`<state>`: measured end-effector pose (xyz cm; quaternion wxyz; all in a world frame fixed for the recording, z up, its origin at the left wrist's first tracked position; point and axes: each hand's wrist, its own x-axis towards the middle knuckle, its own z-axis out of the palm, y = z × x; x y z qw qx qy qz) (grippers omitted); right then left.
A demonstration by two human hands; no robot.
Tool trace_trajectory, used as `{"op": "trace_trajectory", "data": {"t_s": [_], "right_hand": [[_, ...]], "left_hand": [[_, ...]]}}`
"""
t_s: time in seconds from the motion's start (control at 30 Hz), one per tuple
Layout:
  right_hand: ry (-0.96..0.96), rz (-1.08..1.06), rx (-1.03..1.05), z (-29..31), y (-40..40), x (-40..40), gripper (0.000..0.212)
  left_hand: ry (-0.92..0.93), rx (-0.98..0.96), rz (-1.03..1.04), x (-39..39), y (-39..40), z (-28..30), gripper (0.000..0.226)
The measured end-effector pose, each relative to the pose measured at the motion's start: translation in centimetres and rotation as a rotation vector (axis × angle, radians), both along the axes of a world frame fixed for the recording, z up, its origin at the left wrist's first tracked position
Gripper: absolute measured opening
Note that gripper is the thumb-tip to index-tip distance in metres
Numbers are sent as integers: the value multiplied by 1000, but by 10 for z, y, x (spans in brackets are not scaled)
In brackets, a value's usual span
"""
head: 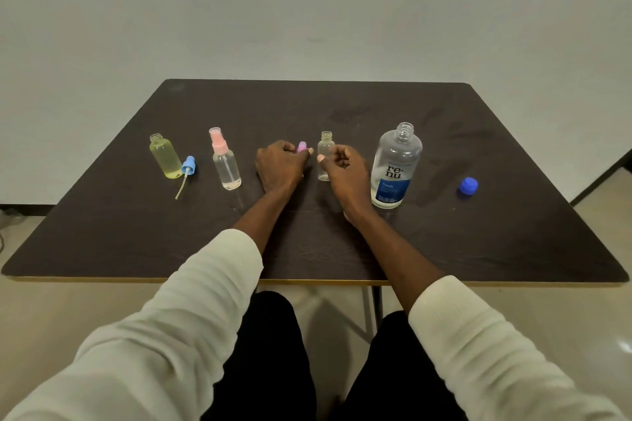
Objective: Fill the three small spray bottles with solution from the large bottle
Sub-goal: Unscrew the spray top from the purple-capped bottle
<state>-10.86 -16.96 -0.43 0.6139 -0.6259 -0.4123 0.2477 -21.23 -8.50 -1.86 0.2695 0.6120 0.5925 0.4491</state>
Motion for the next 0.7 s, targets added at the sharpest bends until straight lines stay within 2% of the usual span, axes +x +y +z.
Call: {"op": "trace_trajectory", "data": {"t_s": [0.4, 0.53, 0.7], "right_hand": [[-6, 15, -41, -3, 2, 1, 18], [-8, 12, -30, -3, 3, 1, 11], [3, 13, -54, -4, 5, 1, 20]], "left_hand": [[-19, 3, -4, -2, -6, 4, 35], [-30, -21, 15, -3, -6, 5, 36], [-53, -28, 45, -5, -6, 3, 36]]}}
